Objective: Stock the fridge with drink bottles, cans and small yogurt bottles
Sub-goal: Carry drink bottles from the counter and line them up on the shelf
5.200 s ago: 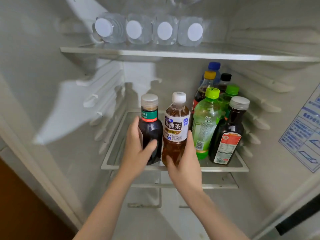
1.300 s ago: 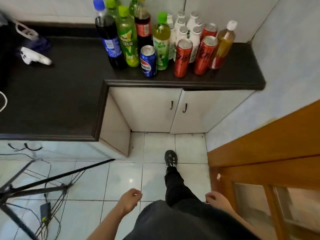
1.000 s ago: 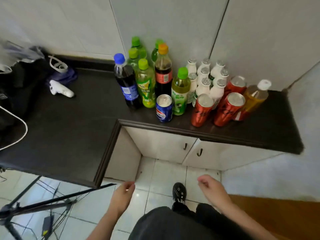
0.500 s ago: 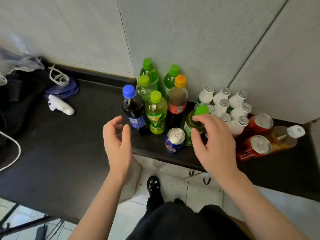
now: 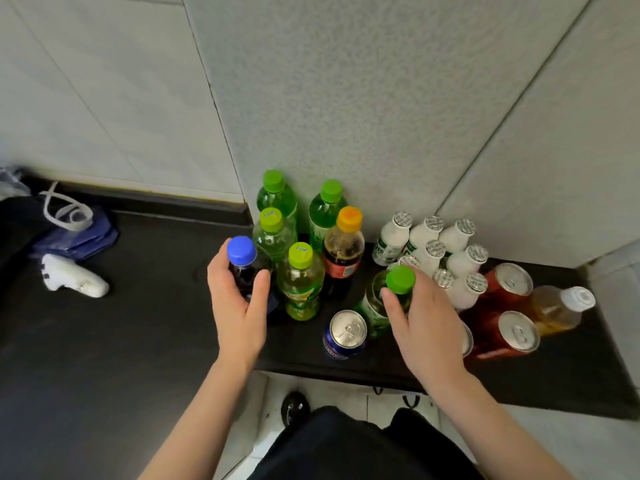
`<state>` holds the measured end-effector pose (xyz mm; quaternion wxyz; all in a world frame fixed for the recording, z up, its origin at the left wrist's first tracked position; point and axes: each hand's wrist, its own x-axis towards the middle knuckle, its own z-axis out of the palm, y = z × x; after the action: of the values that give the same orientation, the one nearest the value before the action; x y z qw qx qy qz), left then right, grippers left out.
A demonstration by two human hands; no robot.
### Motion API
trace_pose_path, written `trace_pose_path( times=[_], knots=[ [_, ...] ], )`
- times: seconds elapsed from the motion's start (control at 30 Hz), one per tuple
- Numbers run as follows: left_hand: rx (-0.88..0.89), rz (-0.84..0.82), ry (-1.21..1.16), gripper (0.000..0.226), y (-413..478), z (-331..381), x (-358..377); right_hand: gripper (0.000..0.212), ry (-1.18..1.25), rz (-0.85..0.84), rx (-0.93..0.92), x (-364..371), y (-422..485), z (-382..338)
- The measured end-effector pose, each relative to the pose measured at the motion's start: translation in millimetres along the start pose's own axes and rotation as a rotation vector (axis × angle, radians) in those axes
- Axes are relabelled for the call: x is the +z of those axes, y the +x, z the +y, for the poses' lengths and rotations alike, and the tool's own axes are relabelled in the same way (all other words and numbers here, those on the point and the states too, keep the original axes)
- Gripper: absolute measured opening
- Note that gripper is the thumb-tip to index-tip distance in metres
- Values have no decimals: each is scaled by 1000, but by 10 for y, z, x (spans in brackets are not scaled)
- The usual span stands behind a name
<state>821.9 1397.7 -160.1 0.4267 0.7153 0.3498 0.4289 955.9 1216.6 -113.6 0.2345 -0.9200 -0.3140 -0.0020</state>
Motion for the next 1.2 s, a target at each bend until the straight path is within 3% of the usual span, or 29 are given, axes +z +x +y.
trace_pose_path(
  times=[0.07,0.17,0.37,0.5,0.7,0.8,0.97,1.2],
  knots=[
    [12,0,4,56,4,-6,6,62,2,-9,15,23,15,7],
    [40,14,23,49,17,-13,7,56,65,20,5,54,27,16],
    [33,156,22,50,5,52,-41,44,239,273,-63,-150,45,-5],
    [110,280,27,41,17,261,-160,32,374,439,-172,-465,138,-83],
    [179,408,0,40,28,849,-347,25,584,473,-367,-861,265,-238],
    [171,450,-55,29,-31,1178,-475,16,685,441,-476,-969,301,-344],
    [110,435,-124,16,-363,1595,-650,21,853,271,-561,-998,224,-453],
    [-134,536,-120,22,-1416,1606,-867,29,926,-148,-761,-667,-329,-525]
  ],
)
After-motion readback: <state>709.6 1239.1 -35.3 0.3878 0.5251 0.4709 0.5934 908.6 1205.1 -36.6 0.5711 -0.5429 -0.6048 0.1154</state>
